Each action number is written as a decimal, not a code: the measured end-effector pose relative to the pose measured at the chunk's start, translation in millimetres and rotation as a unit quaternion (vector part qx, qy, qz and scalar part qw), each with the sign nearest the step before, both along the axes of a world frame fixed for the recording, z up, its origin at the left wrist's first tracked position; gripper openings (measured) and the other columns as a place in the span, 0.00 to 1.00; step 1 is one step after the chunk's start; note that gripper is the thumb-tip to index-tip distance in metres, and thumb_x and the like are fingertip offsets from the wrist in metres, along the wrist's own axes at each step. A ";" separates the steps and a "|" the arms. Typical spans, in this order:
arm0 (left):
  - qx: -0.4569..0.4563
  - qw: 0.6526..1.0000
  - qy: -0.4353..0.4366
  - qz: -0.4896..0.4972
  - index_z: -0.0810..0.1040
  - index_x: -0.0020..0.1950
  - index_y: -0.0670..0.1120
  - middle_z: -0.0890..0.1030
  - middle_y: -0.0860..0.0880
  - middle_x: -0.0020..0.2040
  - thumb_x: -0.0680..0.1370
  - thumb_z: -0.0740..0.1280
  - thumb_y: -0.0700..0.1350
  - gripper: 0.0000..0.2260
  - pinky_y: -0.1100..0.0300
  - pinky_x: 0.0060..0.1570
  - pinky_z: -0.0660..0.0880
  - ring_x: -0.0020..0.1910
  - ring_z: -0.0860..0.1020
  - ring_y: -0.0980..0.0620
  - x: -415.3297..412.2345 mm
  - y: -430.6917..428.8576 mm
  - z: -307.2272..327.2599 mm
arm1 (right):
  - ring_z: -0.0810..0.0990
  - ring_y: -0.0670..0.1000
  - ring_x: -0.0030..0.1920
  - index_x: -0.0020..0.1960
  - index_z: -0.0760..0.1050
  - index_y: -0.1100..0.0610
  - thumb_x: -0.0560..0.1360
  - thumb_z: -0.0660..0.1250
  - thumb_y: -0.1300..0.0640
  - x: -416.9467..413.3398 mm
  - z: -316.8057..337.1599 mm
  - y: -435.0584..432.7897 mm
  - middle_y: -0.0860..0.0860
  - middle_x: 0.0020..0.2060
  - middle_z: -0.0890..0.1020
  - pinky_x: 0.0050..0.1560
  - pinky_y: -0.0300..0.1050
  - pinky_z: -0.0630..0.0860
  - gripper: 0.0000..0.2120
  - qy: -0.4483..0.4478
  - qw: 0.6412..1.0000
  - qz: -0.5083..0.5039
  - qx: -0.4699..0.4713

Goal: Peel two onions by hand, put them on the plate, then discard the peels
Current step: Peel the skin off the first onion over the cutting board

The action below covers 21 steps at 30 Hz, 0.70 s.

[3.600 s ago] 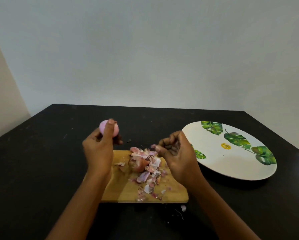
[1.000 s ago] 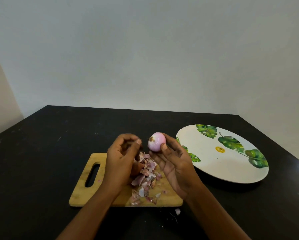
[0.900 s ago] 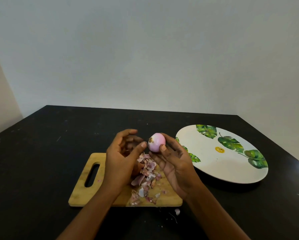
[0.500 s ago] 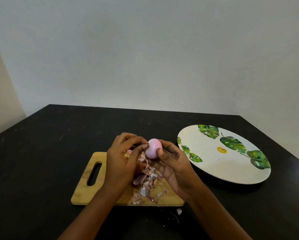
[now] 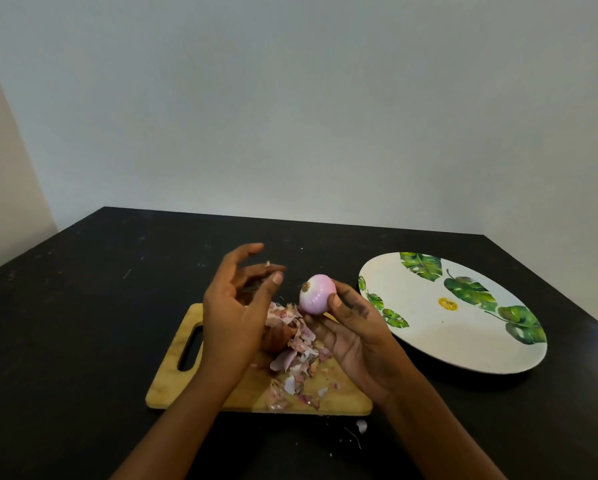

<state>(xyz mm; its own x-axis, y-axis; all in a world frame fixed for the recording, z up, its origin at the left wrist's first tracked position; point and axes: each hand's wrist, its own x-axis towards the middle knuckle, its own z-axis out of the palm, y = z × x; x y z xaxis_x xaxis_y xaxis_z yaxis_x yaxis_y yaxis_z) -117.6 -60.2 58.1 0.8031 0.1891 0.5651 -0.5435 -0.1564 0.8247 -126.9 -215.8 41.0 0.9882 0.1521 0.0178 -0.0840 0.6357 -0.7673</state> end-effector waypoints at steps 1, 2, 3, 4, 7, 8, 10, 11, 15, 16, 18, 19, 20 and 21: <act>-0.011 0.999 0.020 -0.032 0.71 0.59 0.56 0.82 0.57 0.45 0.72 0.70 0.39 0.19 0.71 0.46 0.75 0.48 0.80 0.62 -1.3 -1.1 1.7 | 0.84 0.60 0.51 0.60 0.75 0.62 0.47 0.86 0.54 0.4 0.1 -0.2 0.62 0.52 0.83 0.43 0.46 0.82 0.44 0.002 1.000 -0.001 0.003; -0.016 0.998 0.035 -0.057 0.72 0.58 0.55 0.83 0.56 0.44 0.71 0.71 0.39 0.20 0.71 0.45 0.76 0.47 0.81 0.61 -2.5 -2.3 2.5 | 0.84 0.60 0.51 0.60 0.75 0.62 0.47 0.86 0.54 0.0 0.4 -0.1 0.62 0.52 0.83 0.43 0.47 0.82 0.44 0.001 1.000 0.000 0.004; -0.018 0.996 0.045 -0.072 0.72 0.57 0.55 0.84 0.55 0.43 0.70 0.72 0.38 0.20 0.71 0.45 0.76 0.46 0.81 0.61 -3.2 -3.6 2.8 | 0.84 0.60 0.52 0.60 0.75 0.63 0.48 0.86 0.55 -0.2 0.3 -0.1 0.62 0.53 0.83 0.43 0.47 0.82 0.43 -0.002 1.000 0.004 0.004; -0.015 0.996 0.049 -0.075 0.73 0.56 0.55 0.84 0.54 0.42 0.69 0.73 0.38 0.20 0.71 0.44 0.76 0.45 0.82 0.60 -3.5 -4.3 3.0 | 0.84 0.61 0.52 0.61 0.74 0.63 0.49 0.86 0.55 0.0 -0.4 -0.1 0.63 0.53 0.83 0.44 0.48 0.82 0.43 -0.006 1.000 0.008 0.002; -0.011 0.996 0.052 -0.073 0.74 0.54 0.55 0.83 0.50 0.40 0.68 0.73 0.37 0.20 0.71 0.42 0.76 0.43 0.82 0.58 -3.8 -4.1 3.9 | 0.83 0.61 0.53 0.60 0.75 0.63 0.52 0.85 0.56 0.7 -2.6 -1.5 0.63 0.54 0.82 0.45 0.48 0.82 0.41 -0.021 1.000 0.017 -0.008; -0.011 0.995 0.054 -0.079 0.73 0.54 0.54 0.82 0.50 0.40 0.68 0.73 0.37 0.20 0.71 0.42 0.76 0.42 0.82 0.58 -3.9 -3.5 4.0 | 0.83 0.61 0.54 0.60 0.75 0.63 0.52 0.85 0.55 1.4 -3.9 -3.1 0.63 0.54 0.82 0.46 0.48 0.82 0.40 -0.028 0.999 0.018 -0.017; 0.001 0.994 0.060 -0.091 0.73 0.53 0.54 0.82 0.50 0.40 0.69 0.73 0.37 0.19 0.71 0.41 0.75 0.42 0.81 0.58 -4.2 -2.8 3.9 | 0.82 0.61 0.55 0.60 0.75 0.61 0.54 0.85 0.54 2.1 -4.2 -7.2 0.61 0.55 0.82 0.50 0.51 0.82 0.37 -0.046 0.997 0.014 -0.055; 0.015 0.994 0.060 -0.095 0.72 0.52 0.53 0.81 0.50 0.41 0.69 0.73 0.36 0.18 0.71 0.42 0.75 0.42 0.81 0.58 -4.0 -2.7 3.4 | 0.82 0.60 0.56 0.60 0.75 0.60 0.57 0.84 0.54 2.7 -4.1 -10.0 0.60 0.55 0.82 0.52 0.51 0.81 0.35 -0.056 0.995 0.006 -0.086; 0.067 0.990 0.066 -0.108 0.68 0.46 0.49 0.80 0.50 0.42 0.73 0.69 0.34 0.14 0.72 0.44 0.75 0.44 0.79 0.58 -4.1 -4.1 0.4 | 0.82 0.53 0.56 0.59 0.75 0.52 0.66 0.76 0.55 2.7 -4.9 -13.8 0.50 0.54 0.83 0.55 0.48 0.80 0.23 -0.096 0.949 -0.075 -0.292; 0.067 0.989 0.067 -0.116 0.67 0.45 0.47 0.80 0.50 0.41 0.73 0.68 0.33 0.13 0.71 0.44 0.75 0.44 0.79 0.58 -5.1 -4.8 0.5 | 0.82 0.50 0.56 0.59 0.74 0.51 0.67 0.77 0.54 3.3 -6.8 -13.7 0.50 0.55 0.82 0.54 0.47 0.80 0.22 -0.107 0.931 -0.101 -0.333; 0.059 0.988 0.065 -0.127 0.66 0.44 0.46 0.80 0.50 0.41 0.73 0.67 0.32 0.12 0.71 0.44 0.75 0.44 0.80 0.57 -7.0 -6.2 1.1 | 0.82 0.50 0.55 0.58 0.74 0.51 0.67 0.74 0.52 4.6 -8.7 -13.1 0.52 0.56 0.82 0.54 0.46 0.81 0.21 -0.102 0.922 -0.133 -0.348; 0.053 0.988 0.063 -0.127 0.67 0.45 0.47 0.80 0.50 0.41 0.73 0.68 0.33 0.13 0.70 0.44 0.75 0.44 0.80 0.57 -7.1 -6.8 1.3 | 0.83 0.51 0.55 0.58 0.74 0.51 0.67 0.72 0.52 5.5 -9.1 -15.0 0.52 0.56 0.82 0.54 0.47 0.81 0.20 -0.088 0.933 -0.133 -0.323; 0.050 0.989 0.061 -0.121 0.68 0.47 0.49 0.80 0.51 0.41 0.73 0.68 0.33 0.14 0.70 0.44 0.75 0.44 0.80 0.58 -6.5 -6.9 0.8 | 0.83 0.53 0.54 0.58 0.74 0.53 0.68 0.71 0.54 6.8 -9.5 -17.9 0.53 0.55 0.83 0.53 0.48 0.81 0.20 -0.072 0.949 -0.120 -0.281; 0.049 0.991 0.058 -0.112 0.68 0.50 0.52 0.80 0.53 0.42 0.72 0.69 0.33 0.17 0.70 0.45 0.75 0.44 0.80 0.58 -5.4 -6.0 0.2 | 0.83 0.55 0.54 0.58 0.75 0.54 0.68 0.72 0.56 7.9 -8.2 -20.1 0.53 0.54 0.83 0.52 0.48 0.81 0.19 -0.059 0.967 -0.098 -0.230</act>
<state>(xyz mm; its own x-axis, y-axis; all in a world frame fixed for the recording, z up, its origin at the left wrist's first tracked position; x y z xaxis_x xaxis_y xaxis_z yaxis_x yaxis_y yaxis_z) -123.0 -66.2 58.3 0.8793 -0.0517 0.4735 -0.4761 -0.1244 0.8706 -119.0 -235.9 32.8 0.9941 -0.0193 0.1063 0.1080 0.2207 -0.9694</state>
